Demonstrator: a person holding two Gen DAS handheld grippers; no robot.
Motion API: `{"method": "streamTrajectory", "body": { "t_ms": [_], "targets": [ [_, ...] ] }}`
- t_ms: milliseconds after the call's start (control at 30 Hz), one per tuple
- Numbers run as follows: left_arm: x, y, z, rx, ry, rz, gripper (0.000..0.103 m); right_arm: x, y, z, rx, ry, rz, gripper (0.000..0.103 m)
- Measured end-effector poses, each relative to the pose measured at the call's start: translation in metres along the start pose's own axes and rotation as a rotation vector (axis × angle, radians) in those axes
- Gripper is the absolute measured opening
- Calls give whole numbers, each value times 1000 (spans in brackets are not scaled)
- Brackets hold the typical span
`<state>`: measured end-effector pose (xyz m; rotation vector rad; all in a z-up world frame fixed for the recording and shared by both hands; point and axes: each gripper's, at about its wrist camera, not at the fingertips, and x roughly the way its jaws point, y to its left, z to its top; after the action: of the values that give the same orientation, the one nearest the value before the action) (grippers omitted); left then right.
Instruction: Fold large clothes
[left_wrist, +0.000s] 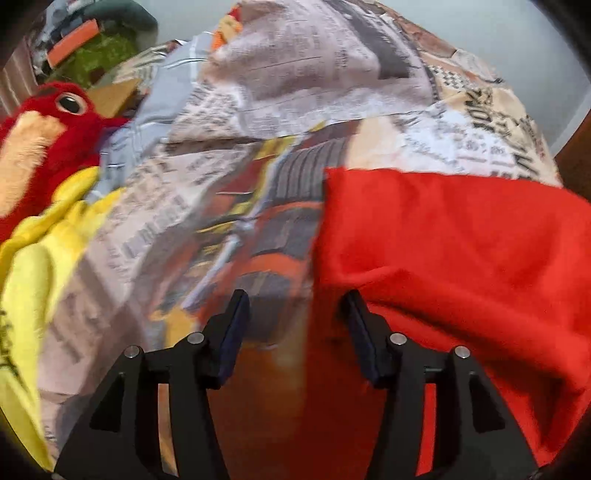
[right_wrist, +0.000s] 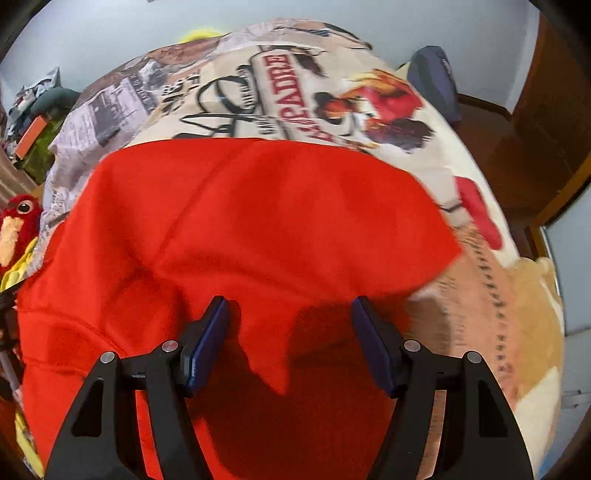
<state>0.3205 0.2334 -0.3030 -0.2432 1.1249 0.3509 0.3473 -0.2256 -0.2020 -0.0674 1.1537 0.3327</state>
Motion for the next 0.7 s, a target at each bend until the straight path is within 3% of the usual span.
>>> {"method": "streamTrajectory", "body": {
  "t_ms": [67,167,300,467,700],
  "targets": [
    [-1,6,-7,22,17,34,54,-3,-7,-5,-6,8,-28,65],
    [-8,9,-14,54,22,59,54,-5,-19,-14,-20,40,-161,65],
    [-35,7,-19,74,-15,42,54,-14,-37,-29,-4,78,-195,65],
    [-75,-17,-12,118,-85,-45,54,-49,-41,-33,40,28,-117,65],
    [-114,-95,-5,285,-181,-185,56,-78,9,-1,-28,-73,-3,65]
  ]
}}
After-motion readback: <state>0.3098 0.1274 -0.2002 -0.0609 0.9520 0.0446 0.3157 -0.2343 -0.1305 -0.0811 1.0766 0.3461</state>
